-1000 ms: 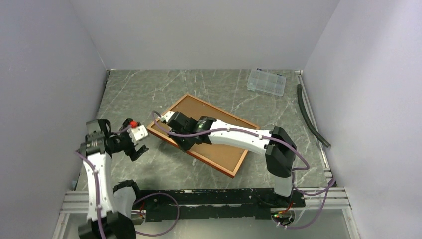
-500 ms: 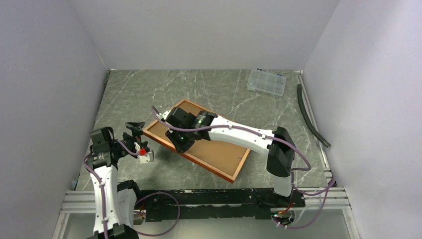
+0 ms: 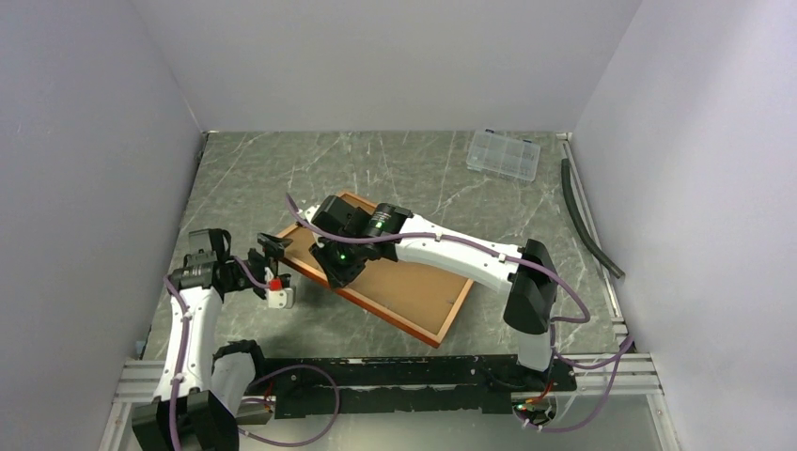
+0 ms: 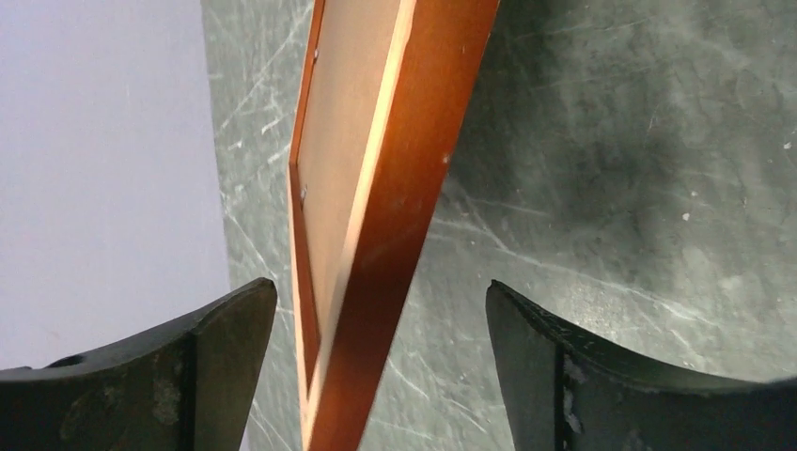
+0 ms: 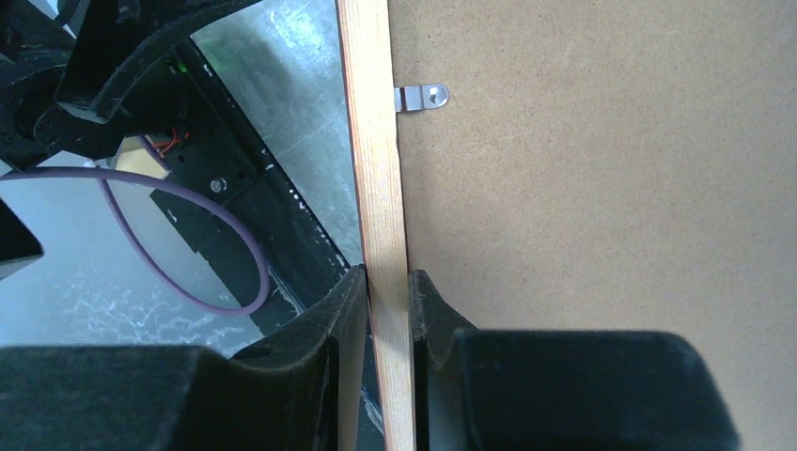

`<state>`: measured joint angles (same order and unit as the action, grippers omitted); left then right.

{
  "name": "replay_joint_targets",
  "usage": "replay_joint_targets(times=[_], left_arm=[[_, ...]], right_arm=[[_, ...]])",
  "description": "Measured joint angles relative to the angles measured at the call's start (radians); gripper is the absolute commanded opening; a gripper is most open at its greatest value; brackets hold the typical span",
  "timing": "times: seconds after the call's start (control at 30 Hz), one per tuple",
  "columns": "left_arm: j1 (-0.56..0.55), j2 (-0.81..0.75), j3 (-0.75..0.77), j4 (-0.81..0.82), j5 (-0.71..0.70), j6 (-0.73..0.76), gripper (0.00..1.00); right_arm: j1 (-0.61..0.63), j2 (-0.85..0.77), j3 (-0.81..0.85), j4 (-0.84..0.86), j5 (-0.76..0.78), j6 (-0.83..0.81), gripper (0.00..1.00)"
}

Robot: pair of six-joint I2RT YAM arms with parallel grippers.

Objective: Put the photo into the frame
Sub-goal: Turn over the photo frame at the center of the board.

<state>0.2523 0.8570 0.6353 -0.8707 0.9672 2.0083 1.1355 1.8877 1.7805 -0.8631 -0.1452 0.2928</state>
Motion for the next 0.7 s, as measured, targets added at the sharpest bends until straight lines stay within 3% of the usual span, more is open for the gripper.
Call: replay_joint_targets(times=[0.2,0.3,0.4,0.63,0.7], left_arm=[[-0.093,0.033,0.004,0.064,-0.033,0.017,0.64],[-0.130,0.045,0.010,0.091,-0.057,0.023,0.63],[-0.146,0.051,0.011,0.111,-0.074,0.026,0.54],[-0.160,0.070,0.032,0.123,-0.106,0.043,0.16],[-0.166,0.067,0.033,0.136,-0.115,0.061,0.03]], right_arm=[[-0.002,0.000,0.007,-0.018,-0.023,0.000,0.00],[-0.008,0.000,0.016,-0.026,-0.036,0.000,0.00],[-0.016,0.000,0.023,-0.027,-0.055,0.001,0.00],[-0.034,-0.004,0.042,-0.044,-0.080,0.003,0.00],[-0.044,-0.013,0.042,-0.048,-0.084,0.003,0.07]])
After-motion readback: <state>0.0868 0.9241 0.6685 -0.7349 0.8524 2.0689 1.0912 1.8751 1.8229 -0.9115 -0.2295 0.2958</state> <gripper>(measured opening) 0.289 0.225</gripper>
